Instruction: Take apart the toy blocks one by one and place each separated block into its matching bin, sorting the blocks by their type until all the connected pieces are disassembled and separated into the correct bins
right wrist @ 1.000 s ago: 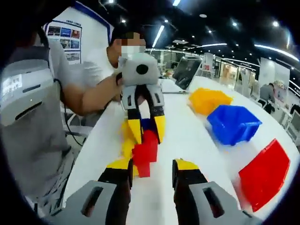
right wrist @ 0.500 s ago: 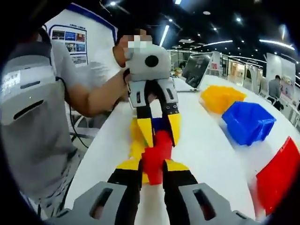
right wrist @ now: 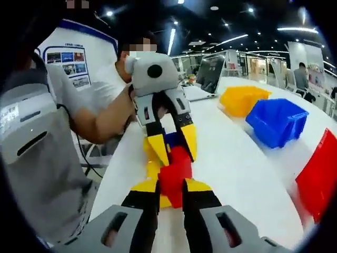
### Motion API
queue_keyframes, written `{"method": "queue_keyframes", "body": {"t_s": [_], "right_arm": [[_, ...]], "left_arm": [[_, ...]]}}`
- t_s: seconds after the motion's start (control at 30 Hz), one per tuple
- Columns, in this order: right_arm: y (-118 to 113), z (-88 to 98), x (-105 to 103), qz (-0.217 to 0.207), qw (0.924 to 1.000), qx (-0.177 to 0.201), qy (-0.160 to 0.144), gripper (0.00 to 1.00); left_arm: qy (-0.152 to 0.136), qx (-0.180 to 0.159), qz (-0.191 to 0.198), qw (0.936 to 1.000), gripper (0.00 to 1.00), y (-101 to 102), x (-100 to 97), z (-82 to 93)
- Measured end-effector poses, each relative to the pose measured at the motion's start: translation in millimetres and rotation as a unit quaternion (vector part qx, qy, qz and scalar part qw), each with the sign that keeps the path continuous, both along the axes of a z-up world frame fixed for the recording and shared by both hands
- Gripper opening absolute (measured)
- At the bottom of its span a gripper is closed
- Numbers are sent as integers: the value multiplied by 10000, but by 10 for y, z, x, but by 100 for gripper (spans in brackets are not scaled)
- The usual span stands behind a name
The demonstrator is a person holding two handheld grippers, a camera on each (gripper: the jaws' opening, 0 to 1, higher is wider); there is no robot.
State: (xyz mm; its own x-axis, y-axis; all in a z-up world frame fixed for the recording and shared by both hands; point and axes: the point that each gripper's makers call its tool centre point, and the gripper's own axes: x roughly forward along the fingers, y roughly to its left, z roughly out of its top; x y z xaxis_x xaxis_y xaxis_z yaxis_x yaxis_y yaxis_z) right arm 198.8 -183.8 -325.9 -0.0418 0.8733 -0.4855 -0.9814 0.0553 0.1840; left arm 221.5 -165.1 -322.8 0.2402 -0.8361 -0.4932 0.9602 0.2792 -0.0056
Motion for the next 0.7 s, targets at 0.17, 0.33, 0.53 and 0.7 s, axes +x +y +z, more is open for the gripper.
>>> {"method": "queue_keyframes", "body": {"t_s": [0.17, 0.33, 0.53, 0.7], "right_arm": [[-60, 11, 272, -977, 9863, 545, 1216, 17], [-91, -10, 288, -1373, 9565, 1112, 2323, 17], [-191, 45, 438, -1522, 9580, 1235, 2092, 18], [-307, 277, 625, -1726, 9615, 1536, 1485, 18]], "left_arm": [[3, -42, -205, 9998, 19, -36, -121, 22], [4, -20, -147, 9999, 19, 13, -110, 15], [29, -56, -97, 9999, 19, -2, -89, 17], [30, -102, -42, 9999, 19, -16, -84, 22]]}}
